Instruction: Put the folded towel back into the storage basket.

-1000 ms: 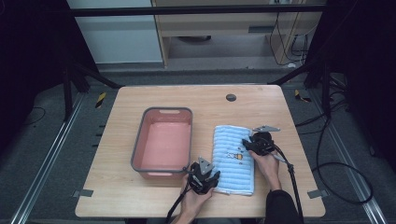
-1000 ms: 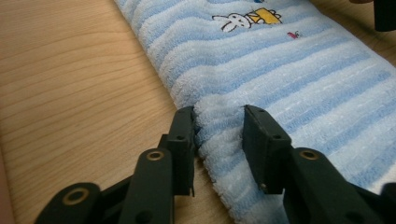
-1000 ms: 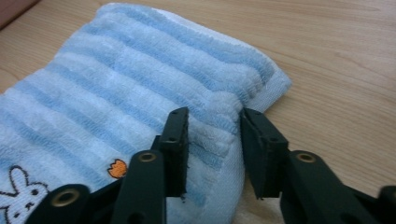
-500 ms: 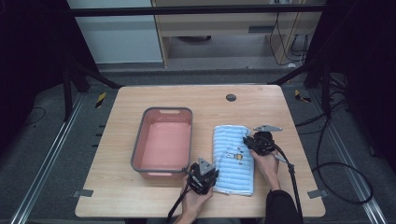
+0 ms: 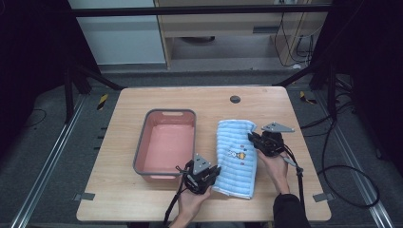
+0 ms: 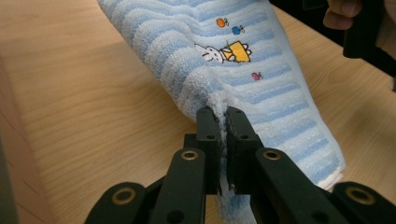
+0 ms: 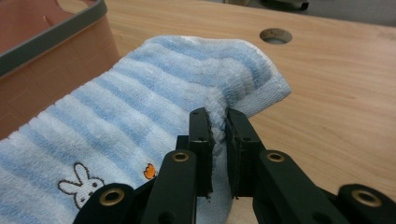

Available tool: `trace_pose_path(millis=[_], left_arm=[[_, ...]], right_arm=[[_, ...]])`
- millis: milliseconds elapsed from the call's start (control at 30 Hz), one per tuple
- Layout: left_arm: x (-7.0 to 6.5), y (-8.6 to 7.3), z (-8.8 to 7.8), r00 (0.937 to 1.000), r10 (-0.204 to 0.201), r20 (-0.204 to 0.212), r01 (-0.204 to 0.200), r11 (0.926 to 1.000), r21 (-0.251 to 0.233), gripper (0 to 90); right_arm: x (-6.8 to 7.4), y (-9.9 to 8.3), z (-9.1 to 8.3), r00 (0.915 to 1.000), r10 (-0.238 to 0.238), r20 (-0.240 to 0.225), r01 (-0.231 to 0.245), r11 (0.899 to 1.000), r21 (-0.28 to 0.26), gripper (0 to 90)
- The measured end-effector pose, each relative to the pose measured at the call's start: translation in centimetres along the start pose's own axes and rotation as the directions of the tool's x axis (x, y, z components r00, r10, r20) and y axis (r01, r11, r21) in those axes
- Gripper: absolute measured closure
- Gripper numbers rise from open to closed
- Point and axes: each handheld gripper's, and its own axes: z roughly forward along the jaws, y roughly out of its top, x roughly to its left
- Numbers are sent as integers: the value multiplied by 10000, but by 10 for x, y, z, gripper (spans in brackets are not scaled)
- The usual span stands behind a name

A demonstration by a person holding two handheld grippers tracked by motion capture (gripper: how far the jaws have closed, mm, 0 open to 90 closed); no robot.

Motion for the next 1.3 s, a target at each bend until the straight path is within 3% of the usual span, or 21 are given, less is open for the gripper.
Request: trace_pose_path(millis=[400, 833, 1300], left_arm=[[-1, 19, -19, 9996, 282, 89, -277, 9985, -481, 854], [4, 39, -42, 9982, 594, -112, -602, 9940, -911, 854], [11, 48, -61, 9962, 776, -386, -821, 9877, -1333, 854]], right_arm=[[6, 22, -20, 10000, -74, 60, 78, 9980, -631, 822], [20, 54, -36, 9998, -149, 120, 163, 9918, -1264, 822], [35, 78, -40, 9991, -407, 130, 422, 9861, -1606, 825]])
